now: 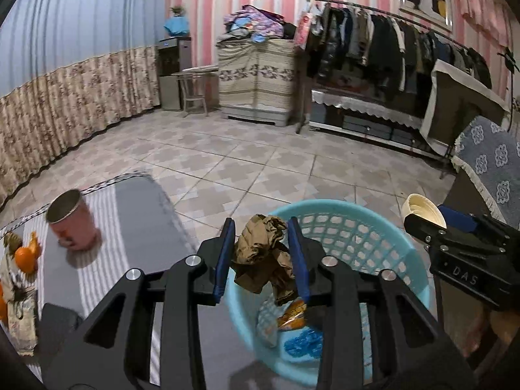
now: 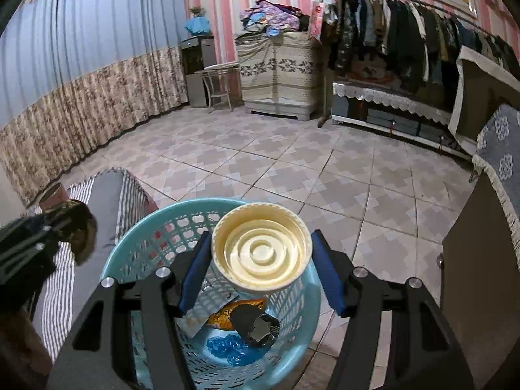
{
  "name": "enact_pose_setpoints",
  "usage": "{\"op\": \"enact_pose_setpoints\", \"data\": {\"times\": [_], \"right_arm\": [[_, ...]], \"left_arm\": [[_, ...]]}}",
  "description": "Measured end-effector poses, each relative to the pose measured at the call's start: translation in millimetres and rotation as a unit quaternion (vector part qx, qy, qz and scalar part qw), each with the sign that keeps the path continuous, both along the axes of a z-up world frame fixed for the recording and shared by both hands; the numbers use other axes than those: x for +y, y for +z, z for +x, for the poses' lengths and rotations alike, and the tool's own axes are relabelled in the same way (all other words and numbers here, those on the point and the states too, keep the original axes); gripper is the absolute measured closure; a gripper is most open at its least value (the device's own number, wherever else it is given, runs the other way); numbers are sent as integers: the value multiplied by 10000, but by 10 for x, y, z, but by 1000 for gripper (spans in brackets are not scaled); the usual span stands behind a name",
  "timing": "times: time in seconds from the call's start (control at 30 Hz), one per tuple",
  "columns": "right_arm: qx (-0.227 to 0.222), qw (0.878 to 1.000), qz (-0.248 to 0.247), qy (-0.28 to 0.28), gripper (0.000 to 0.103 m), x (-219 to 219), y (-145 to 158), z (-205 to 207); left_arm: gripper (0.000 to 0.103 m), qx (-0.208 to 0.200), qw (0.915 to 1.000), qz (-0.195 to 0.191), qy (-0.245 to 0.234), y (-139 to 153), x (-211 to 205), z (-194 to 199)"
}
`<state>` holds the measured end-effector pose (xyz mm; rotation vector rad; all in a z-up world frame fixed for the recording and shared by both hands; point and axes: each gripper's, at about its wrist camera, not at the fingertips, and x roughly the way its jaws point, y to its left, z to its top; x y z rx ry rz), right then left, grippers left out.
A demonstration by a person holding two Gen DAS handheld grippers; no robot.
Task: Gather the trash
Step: 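Carry the cloth and lid over the basket and open both tools to drop them, then grasp the orange peel with the left tool while the right tool moves toward the beige pouch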
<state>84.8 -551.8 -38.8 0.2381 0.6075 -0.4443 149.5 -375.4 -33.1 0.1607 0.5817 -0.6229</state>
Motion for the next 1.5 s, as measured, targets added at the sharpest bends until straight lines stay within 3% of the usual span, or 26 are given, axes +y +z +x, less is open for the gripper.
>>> {"op": "enact_pose_setpoints", "data": {"times": [0.07,0.2,0.4,0.63,0.73,0.87,1.13,1.5], "right_arm": [[-14,10000,32,-28,42,-37,-5,-8],[-12,10000,65,-68,42,-69,-43,-12],[89,9999,41,27,42,-25,-98,47],[100,9994,52,326,42,205,-128,201],[-16,9994,16,358,24,294,-127,221],[-14,9995,-167,282,15,390,-119,235],[-37,9986,-417,337,14,595,-67,233],[-123,9954,-417,856,14,1246,-30,329]], "left_arm": [[64,17,10000,27,-86,-6,-112,12],[29,-127,9999,97,25,28,-168,68],[15,-299,9988,69,391,148,93,145],[9,-402,9954,149,857,178,563,161],[7,-484,9927,198,1090,220,810,171],[6,-546,9892,178,1352,303,1212,206],[6,-628,9775,302,1992,348,2012,308],[6,-213,9546,551,2919,-16,3215,669]]}}
